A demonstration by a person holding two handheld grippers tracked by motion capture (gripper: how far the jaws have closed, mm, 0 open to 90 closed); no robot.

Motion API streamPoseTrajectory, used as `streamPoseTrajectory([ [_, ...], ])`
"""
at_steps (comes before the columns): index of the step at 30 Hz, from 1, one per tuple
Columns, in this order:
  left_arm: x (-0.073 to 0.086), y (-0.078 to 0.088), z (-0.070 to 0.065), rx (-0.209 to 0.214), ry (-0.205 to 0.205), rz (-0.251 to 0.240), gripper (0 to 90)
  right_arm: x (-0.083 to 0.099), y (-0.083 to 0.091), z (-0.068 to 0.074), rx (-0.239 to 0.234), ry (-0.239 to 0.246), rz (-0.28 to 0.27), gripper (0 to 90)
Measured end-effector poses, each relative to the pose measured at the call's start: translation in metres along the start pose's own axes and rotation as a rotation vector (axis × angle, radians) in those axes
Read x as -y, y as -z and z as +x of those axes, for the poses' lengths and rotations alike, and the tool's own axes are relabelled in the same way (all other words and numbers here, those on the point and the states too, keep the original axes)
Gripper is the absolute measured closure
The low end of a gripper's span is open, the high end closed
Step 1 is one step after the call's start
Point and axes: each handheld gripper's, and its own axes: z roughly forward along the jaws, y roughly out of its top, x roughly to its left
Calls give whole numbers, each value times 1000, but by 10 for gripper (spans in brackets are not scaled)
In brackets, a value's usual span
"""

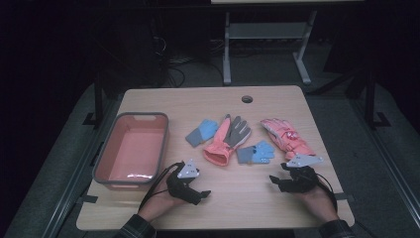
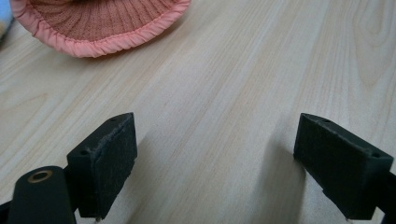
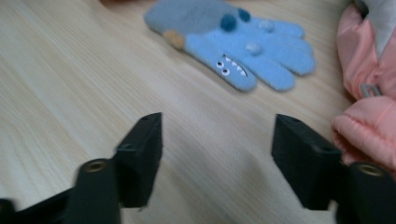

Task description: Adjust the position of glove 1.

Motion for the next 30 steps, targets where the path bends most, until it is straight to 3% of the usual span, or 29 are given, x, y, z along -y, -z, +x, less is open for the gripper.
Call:
streamPoseTrajectory([
  [7,3,2,-1,13,2,-10,125,-13,1,1,-12,9,-58,710],
  [12,4,3,-1,12,-7,-4,126,-21,-2,0,-31,6,-54,879],
  [18,5,5,-1,9,2,-3,126,-30,-11,-1,-64,12,-55,897],
  [23,3,3,1,2,1,-1,125,-38,-17,-3,-118,-33,-57,898],
  [30,2,3,2,5,-3,1,125,-48,-24,-3,-148,-41,-71,899],
])
